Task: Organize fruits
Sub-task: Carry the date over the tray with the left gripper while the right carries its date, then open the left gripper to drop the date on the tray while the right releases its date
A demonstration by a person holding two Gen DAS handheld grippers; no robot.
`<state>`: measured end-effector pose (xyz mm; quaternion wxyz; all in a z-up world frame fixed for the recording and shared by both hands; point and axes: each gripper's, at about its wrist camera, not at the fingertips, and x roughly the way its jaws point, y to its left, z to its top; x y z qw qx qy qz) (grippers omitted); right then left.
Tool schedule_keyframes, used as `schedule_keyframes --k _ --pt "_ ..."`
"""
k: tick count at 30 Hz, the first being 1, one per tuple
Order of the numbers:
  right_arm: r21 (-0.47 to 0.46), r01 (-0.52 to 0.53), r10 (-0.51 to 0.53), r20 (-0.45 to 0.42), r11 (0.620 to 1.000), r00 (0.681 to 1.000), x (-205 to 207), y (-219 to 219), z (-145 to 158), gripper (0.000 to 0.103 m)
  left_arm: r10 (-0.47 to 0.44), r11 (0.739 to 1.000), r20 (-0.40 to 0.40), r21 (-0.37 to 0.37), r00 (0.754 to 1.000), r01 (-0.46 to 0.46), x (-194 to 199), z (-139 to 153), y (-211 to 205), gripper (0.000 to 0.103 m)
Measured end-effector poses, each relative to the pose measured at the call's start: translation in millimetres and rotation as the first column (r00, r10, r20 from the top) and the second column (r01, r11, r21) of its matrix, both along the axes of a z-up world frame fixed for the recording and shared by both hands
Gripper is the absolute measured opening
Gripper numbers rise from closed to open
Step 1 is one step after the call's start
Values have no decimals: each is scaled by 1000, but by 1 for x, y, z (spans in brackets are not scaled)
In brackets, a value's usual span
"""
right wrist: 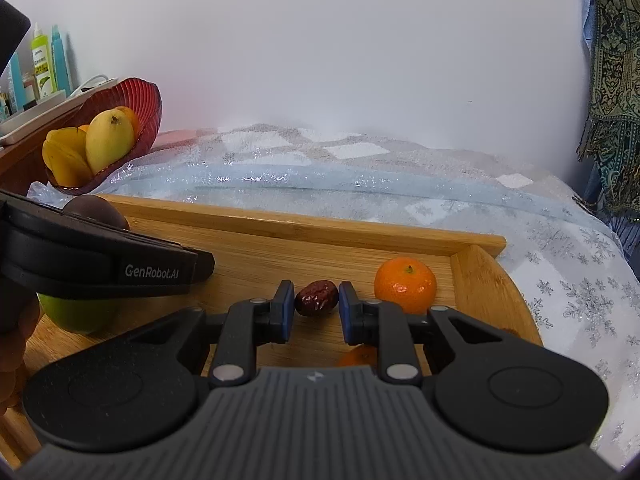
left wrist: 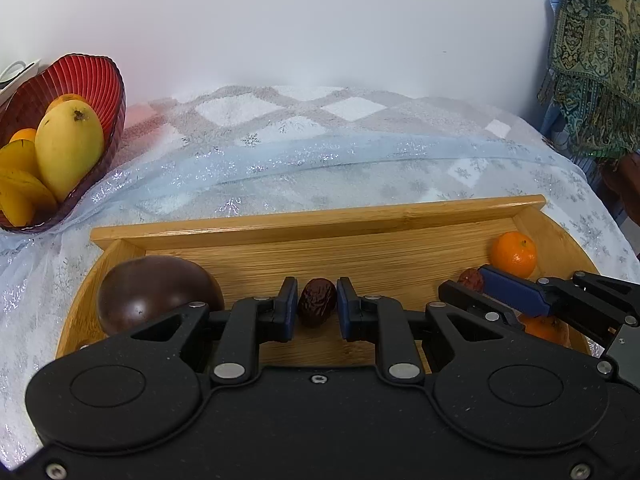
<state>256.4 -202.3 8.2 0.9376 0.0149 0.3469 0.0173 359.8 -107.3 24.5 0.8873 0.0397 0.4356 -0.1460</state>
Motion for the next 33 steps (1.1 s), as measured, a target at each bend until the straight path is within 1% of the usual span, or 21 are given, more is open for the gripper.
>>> schedule_keyframes --k 18,22,24,26,27,32,33 --pt "7 7 -7 11 1000 1000 0 0 -1 30 -7 1000 19 13 1000 7 -3 -1 -2 21" --pt "11 5 -5 13 1000 1000 0 -1 0 34 -7 1000 20 13 1000 7 -3 -1 -2 22" --pt "15 6 -6 15 1000 1000 0 -1 0 35 -8 1000 21 13 1000 7 -3 -1 -2 25" --pt "21 6 -6 16 1000 1000 -1 -1 1 38 -8 1000 24 16 1000 7 -4 -1 -3 26" --pt "24 6 -7 16 1000 1000 -1 -2 1 43 -5 1000 26 19 1000 5 -4 -1 -3 26" --pt "31 5 -6 19 1000 1000 -3 -3 3 44 8 1000 25 13 1000 -8 -5 1 -1 29" --pt "33 5 -5 20 999 1000 -4 -3 4 48 12 1000 25 11 1000 -12 -6 2 0 30"
